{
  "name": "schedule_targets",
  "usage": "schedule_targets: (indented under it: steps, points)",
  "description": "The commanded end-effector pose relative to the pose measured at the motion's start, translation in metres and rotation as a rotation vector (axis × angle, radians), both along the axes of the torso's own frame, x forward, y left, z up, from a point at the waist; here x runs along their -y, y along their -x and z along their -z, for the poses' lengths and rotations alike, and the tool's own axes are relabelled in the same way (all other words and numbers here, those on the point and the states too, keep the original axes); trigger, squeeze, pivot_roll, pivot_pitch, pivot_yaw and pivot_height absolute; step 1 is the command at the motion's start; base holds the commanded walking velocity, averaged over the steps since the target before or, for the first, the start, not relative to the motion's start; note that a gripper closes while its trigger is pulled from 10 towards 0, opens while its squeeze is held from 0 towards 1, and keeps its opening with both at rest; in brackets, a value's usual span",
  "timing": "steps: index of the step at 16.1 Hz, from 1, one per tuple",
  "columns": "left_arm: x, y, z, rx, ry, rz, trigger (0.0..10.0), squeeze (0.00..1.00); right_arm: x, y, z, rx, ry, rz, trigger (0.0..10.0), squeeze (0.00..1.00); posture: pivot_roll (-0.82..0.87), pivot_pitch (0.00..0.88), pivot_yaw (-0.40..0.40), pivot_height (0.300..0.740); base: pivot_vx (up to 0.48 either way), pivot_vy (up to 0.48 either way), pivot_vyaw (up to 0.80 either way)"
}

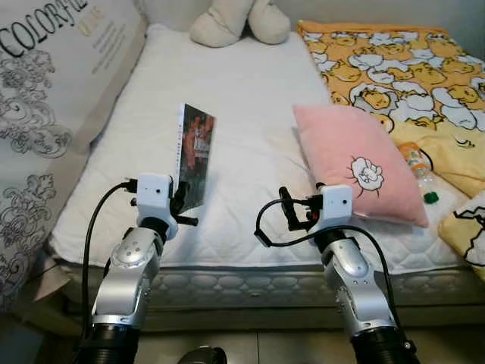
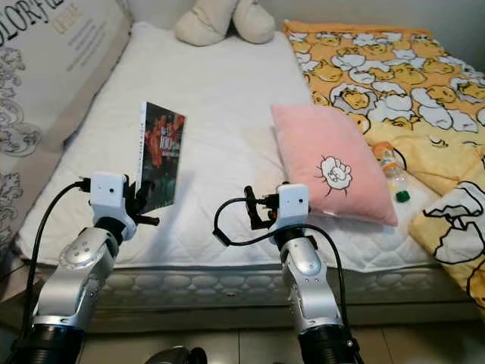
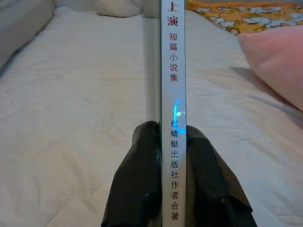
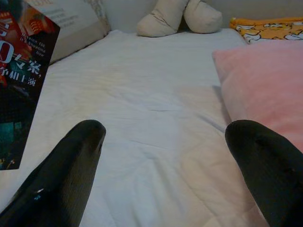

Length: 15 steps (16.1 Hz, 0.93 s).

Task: Clean up the room

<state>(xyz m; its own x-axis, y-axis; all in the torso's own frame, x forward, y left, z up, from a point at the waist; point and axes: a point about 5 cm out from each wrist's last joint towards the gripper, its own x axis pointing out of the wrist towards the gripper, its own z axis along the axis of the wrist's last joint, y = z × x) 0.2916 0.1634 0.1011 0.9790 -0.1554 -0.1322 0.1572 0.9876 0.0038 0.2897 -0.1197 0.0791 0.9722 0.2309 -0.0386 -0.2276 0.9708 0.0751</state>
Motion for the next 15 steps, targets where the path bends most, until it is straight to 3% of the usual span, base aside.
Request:
schedule_targets:
  steps: [1,5,7,11,13,14,15]
  points:
    - [0.003,-0.002,-0.015,0.065,-0.013,0.006,10.0,0.00,-0.001,-0.001,-0.001,0.009,0.004,-0.015,10.0,0.00,-0.03,0.000,0.023,0.740,0.000,0.000,0.44]
    - [0.006,-0.006,-0.018,0.070,-0.022,0.000,10.0,0.00,-0.002,-0.003,-0.001,0.006,0.002,-0.011,10.0,0.00,-0.04,0.000,0.026,0.740,0.000,0.000,0.42]
    - [0.004,-0.004,-0.015,0.050,0.004,-0.057,10.0,0.00,0.000,-0.004,-0.001,0.006,0.016,-0.005,10.0,0.01,-0.04,0.000,0.028,0.740,0.000,0.000,0.42]
    - [0.004,0.004,-0.006,0.013,0.018,-0.078,10.0,0.00,0.010,-0.005,0.005,-0.021,0.028,0.070,10.0,0.00,-0.04,0.000,0.028,0.740,0.000,0.480,0.20]
    - [0.003,0.005,-0.011,0.062,0.000,-0.095,10.0,0.00,0.016,-0.003,-0.003,0.074,0.058,0.100,10.0,0.00,-0.03,0.000,0.024,0.740,0.000,0.000,0.00]
    - [-0.007,0.015,-0.020,0.203,-0.015,-0.120,10.0,0.00,0.022,0.006,-0.016,0.198,0.100,0.134,10.0,0.00,-0.03,0.000,0.021,0.740,0.000,0.000,0.00]
    - [-0.010,0.019,-0.022,0.234,-0.019,-0.121,10.0,0.00,0.023,0.009,-0.017,0.211,0.096,0.145,10.0,0.00,-0.03,0.000,0.021,0.740,0.000,0.000,0.00]
